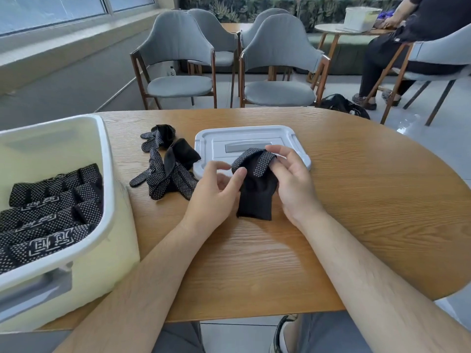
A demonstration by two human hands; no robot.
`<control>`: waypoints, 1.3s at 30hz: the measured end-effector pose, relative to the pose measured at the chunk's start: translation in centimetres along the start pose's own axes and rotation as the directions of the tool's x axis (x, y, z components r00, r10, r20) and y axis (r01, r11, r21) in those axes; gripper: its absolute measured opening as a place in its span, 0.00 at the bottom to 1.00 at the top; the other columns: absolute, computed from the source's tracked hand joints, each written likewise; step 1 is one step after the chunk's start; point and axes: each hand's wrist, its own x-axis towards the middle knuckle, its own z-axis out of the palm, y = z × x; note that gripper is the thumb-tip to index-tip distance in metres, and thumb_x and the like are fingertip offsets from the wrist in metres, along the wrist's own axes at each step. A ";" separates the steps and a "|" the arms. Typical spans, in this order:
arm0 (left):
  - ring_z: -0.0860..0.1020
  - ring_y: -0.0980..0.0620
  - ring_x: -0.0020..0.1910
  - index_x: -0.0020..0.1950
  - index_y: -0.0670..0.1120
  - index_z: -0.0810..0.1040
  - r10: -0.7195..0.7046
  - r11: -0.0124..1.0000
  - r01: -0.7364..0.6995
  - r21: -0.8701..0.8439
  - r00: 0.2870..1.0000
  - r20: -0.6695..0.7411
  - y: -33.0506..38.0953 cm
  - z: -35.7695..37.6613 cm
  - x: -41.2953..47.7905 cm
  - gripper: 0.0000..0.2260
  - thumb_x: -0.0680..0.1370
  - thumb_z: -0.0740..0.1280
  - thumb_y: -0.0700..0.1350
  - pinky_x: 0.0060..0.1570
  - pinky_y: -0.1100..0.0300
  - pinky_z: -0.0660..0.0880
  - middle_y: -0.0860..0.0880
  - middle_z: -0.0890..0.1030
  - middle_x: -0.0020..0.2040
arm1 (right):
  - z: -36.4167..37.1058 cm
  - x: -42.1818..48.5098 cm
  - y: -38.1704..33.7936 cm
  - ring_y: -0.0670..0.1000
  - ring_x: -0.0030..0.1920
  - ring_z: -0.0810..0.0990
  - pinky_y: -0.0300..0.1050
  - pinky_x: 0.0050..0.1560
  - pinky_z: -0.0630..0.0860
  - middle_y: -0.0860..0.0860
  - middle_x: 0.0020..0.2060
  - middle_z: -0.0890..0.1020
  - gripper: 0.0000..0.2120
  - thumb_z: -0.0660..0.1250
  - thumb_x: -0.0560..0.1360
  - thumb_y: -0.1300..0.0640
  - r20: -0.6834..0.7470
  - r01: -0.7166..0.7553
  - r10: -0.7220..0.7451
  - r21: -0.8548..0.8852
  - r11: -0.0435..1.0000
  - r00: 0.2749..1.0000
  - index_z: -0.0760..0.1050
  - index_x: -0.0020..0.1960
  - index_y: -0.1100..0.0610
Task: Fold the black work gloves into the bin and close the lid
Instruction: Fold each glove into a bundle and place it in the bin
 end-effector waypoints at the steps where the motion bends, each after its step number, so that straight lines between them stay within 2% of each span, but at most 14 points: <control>1: 0.82 0.61 0.41 0.61 0.55 0.72 -0.012 0.995 0.016 -0.094 0.999 0.042 0.2 0.0 0.0 0.13 0.80 0.68 0.57 0.46 0.65 0.74 0.51 0.86 0.43 | 0.0 0.1 -0.2 0.49 0.54 0.85 0.47 0.57 0.79 0.50 0.51 0.87 0.11 0.61 0.84 0.63 0.010 -0.030 0.029 0.065 0.997 1.000 0.79 0.60 0.52; 5: 0.80 0.46 0.47 0.64 0.53 0.72 0.003 0.836 0.083 -0.542 0.988 0.157 0.0 0.3 0.2 0.18 0.78 0.73 0.42 0.48 0.51 0.77 0.36 0.83 0.54 | 0.1 0.4 -0.4 0.56 0.54 0.84 0.56 0.58 0.80 0.57 0.53 0.86 0.08 0.62 0.84 0.60 0.059 -0.169 0.160 0.199 0.965 0.985 0.78 0.60 0.52; 9: 0.76 0.43 0.45 0.52 0.55 0.73 -0.085 0.829 0.127 -0.544 0.991 0.102 -0.7 0.1 0.5 0.15 0.72 0.77 0.44 0.47 0.45 0.72 0.42 0.78 0.44 | 0.2 0.7 0.6 0.50 0.53 0.86 0.53 0.59 0.80 0.50 0.50 0.88 0.11 0.67 0.79 0.43 -0.058 -0.195 0.193 -0.029 0.980 0.979 0.80 0.58 0.47; 13: 0.80 0.44 0.44 0.49 0.49 0.75 -0.126 0.836 0.197 -0.513 0.977 0.169 -0.5 0.2 0.3 0.12 0.74 0.77 0.43 0.49 0.47 0.76 0.44 0.79 0.42 | -0.2 0.6 0.2 0.50 0.50 0.87 0.53 0.57 0.82 0.50 0.48 0.88 0.09 0.70 0.81 0.51 -0.079 -0.195 0.191 -0.050 0.979 0.978 0.78 0.61 0.48; 15: 0.84 0.43 0.46 0.51 0.47 0.77 -0.124 0.862 0.196 -0.467 0.976 0.181 -0.2 0.1 0.1 0.10 0.75 0.76 0.43 0.50 0.47 0.80 0.42 0.84 0.47 | -0.4 0.4 -0.2 0.53 0.50 0.88 0.55 0.56 0.82 0.52 0.49 0.88 0.15 0.71 0.79 0.58 -0.015 -0.191 0.190 -0.049 0.980 0.982 0.75 0.64 0.50; 17: 0.85 0.45 0.44 0.54 0.53 0.81 -0.105 0.922 0.159 -0.352 0.980 0.168 0.1 0.0 -0.2 0.10 0.75 0.77 0.47 0.46 0.48 0.83 0.44 0.86 0.48 | -0.4 0.2 -0.2 0.51 0.48 0.88 0.52 0.52 0.84 0.50 0.48 0.88 0.17 0.70 0.79 0.61 -0.001 -0.172 0.174 -0.132 0.976 0.985 0.72 0.65 0.49; 20: 0.79 0.53 0.29 0.61 0.60 0.78 -0.091 0.990 0.103 -0.091 0.988 0.122 0.0 0.1 -0.4 0.16 0.75 0.75 0.54 0.32 0.60 0.76 0.48 0.83 0.32 | -0.5 0.1 0.1 0.44 0.47 0.86 0.40 0.45 0.83 0.46 0.50 0.87 0.20 0.68 0.80 0.59 -0.026 -0.088 0.084 -0.359 0.929 0.996 0.70 0.69 0.47; 23: 0.79 0.54 0.28 0.66 0.58 0.74 -0.065 0.998 0.063 0.027 0.995 0.076 -0.4 0.3 -0.2 0.20 0.76 0.74 0.55 0.38 0.59 0.78 0.48 0.82 0.30 | -0.8 0.2 0.5 0.41 0.54 0.83 0.41 0.54 0.82 0.43 0.56 0.83 0.24 0.69 0.80 0.58 -0.007 -0.031 0.031 -0.463 0.886 1.000 0.68 0.72 0.46; 26: 0.79 0.57 0.39 0.69 0.55 0.72 0.075 0.953 -0.072 0.293 0.997 0.002 -0.9 0.3 -0.1 0.24 0.75 0.74 0.55 0.48 0.59 0.77 0.54 0.80 0.47 | -0.9 -0.1 0.6 0.43 0.63 0.77 0.46 0.64 0.78 0.44 0.64 0.77 0.30 0.72 0.77 0.54 0.016 0.014 -0.006 -0.594 0.805 1.000 0.64 0.75 0.45; 29: 0.72 0.51 0.64 0.68 0.53 0.73 0.201 0.873 -0.179 0.454 0.980 -0.001 -1.6 0.3 0.0 0.27 0.73 0.75 0.57 0.66 0.58 0.69 0.53 0.67 0.67 | -1.0 -0.8 0.8 0.49 0.71 0.65 0.46 0.68 0.68 0.49 0.71 0.65 0.39 0.76 0.73 0.48 -0.012 0.044 -0.090 -0.801 0.597 0.996 0.60 0.77 0.49; 32: 0.65 0.48 0.66 0.59 0.53 0.77 0.316 0.801 -0.261 0.538 0.949 -0.010 -2.0 0.4 0.0 0.17 0.73 0.74 0.56 0.67 0.55 0.63 0.52 0.65 0.67 | -1.5 -1.9 0.0 0.49 0.64 0.67 0.43 0.63 0.68 0.46 0.60 0.70 0.23 0.75 0.72 0.48 0.079 0.208 -0.248 -0.808 0.551 0.966 0.71 0.62 0.49; 34: 0.69 0.49 0.62 0.54 0.52 0.78 0.377 0.797 -0.300 0.525 0.925 -0.044 -2.1 0.6 0.1 0.11 0.74 0.72 0.54 0.64 0.54 0.65 0.54 0.67 0.61 | -2.0 -2.9 -0.5 0.45 0.59 0.69 0.43 0.61 0.68 0.41 0.53 0.73 0.12 0.72 0.72 0.47 0.282 0.323 -0.160 -0.781 0.535 0.946 0.75 0.53 0.46; 37: 0.72 0.50 0.57 0.50 0.49 0.78 0.365 0.821 -0.284 0.495 0.928 -0.073 -1.9 0.7 0.3 0.06 0.76 0.70 0.49 0.59 0.56 0.67 0.55 0.69 0.55 | -2.6 -4.3 -0.5 0.41 0.63 0.65 0.43 0.65 0.59 0.35 0.56 0.71 0.17 0.66 0.69 0.43 0.477 0.418 0.053 -0.813 0.405 0.877 0.76 0.57 0.40; 39: 0.74 0.50 0.54 0.49 0.48 0.78 0.334 0.818 -0.253 0.517 0.940 -0.067 -2.1 0.6 0.5 0.04 0.78 0.68 0.47 0.56 0.55 0.70 0.54 0.75 0.52 | -2.7 -4.6 -0.2 0.41 0.65 0.64 0.41 0.65 0.56 0.34 0.58 0.71 0.16 0.66 0.71 0.45 0.462 0.412 0.031 -0.819 0.399 0.887 0.76 0.59 0.40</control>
